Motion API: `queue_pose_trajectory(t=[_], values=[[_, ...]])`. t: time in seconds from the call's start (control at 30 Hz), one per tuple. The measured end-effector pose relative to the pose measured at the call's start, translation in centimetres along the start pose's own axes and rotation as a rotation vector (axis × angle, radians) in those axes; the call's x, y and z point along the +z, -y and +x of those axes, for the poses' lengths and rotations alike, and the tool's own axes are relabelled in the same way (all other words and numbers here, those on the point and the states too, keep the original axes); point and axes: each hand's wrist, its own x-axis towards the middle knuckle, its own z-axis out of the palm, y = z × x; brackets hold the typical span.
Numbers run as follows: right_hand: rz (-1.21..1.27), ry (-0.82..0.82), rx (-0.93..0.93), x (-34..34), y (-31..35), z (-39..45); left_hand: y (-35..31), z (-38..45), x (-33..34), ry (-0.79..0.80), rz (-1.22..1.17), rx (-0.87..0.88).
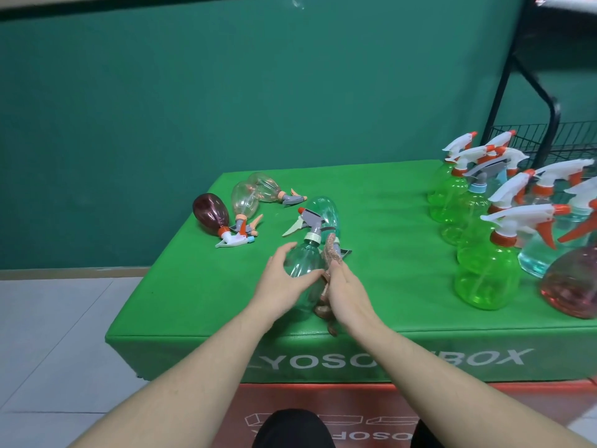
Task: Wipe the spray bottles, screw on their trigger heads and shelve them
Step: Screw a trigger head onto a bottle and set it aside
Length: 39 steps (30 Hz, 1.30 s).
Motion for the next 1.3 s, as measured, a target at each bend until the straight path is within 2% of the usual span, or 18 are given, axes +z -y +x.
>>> queue_pose_trajectory(t=[0.23, 0.37, 0.53, 0.8, 0.9, 1.03, 1.13, 1.3], values=[[0.094, -0.087, 0.018, -0.7, -0.1, 0.9, 0.5, -0.6, 0.6, 0.092, -0.233, -0.091], [0.055, -0.063, -0.108, -0.1, 0.5, 0.7, 0.3, -0.9, 1.2, 0.058, -0.36, -0.109], [0.036, -0.066, -0.238, 0.1, 1.5, 1.9, 0.1, -0.9, 1.9, 0.112, -0.573, -0.217], [-0.175, -0.036, -0.363, 0.4, 0.8, 3.8, 0.3, 0.4, 3.3, 0.058, -0.477, -0.299], [-0.243, -0.041, -0.37, 0.6, 0.4, 4.0, 0.3, 0.6, 3.3, 0.036, -0.463, -0.269], [-0.241, -0.003, -0.404, 0.3, 0.3, 4.2, 0.2, 0.7, 3.4, 0.009, -0.536, -0.281], [-0.152, 0.016, -0.373, 0.2, 0.5, 4.4, 0.3, 0.9, 3.6, 0.045, -0.623, -0.335], [-0.084, -0.03, -0.312, 0.1, 1.4, 4.6, 0.7, 1.0, 3.5, 0.098, -0.604, -0.32]])
